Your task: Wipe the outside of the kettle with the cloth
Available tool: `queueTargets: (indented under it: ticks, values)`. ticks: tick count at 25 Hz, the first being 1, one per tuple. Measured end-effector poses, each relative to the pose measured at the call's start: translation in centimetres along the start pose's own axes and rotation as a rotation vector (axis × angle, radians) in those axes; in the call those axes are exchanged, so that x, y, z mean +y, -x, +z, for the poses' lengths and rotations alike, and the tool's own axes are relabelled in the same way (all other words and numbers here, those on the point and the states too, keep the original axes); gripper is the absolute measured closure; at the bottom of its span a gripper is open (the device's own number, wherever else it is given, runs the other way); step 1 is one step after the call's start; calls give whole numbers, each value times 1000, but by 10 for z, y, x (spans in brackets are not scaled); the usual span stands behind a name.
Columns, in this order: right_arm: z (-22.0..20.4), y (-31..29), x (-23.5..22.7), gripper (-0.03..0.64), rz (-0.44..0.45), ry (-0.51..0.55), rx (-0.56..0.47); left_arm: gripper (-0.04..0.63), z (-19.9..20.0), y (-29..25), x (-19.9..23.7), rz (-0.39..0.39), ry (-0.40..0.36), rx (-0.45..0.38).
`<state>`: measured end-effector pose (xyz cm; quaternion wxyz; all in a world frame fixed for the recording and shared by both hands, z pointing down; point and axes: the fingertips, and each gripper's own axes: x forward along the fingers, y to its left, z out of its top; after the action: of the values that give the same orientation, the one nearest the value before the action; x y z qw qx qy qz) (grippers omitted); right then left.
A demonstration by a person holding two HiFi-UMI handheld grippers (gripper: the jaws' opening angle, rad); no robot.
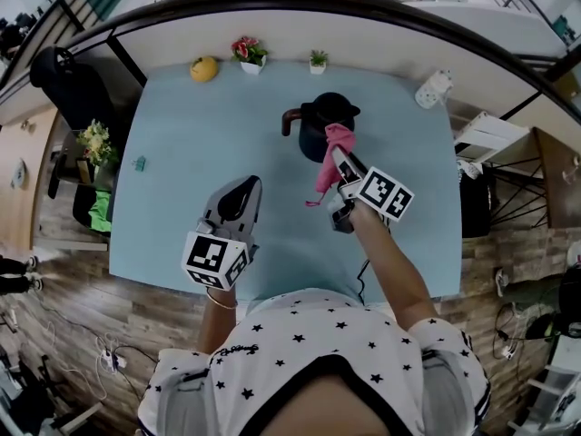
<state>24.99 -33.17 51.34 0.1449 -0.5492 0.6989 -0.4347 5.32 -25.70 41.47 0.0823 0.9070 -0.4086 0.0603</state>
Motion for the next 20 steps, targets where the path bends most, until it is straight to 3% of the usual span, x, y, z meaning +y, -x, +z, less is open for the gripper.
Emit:
queueTargets:
  ticks: [9, 20]
  values:
    - [34, 5, -41, 495, -52, 13, -30, 565, -2, -1, -14, 15, -21, 27]
    - [38, 15, -31, 495, -47, 117, -66, 565, 0, 3, -12, 23, -31, 20]
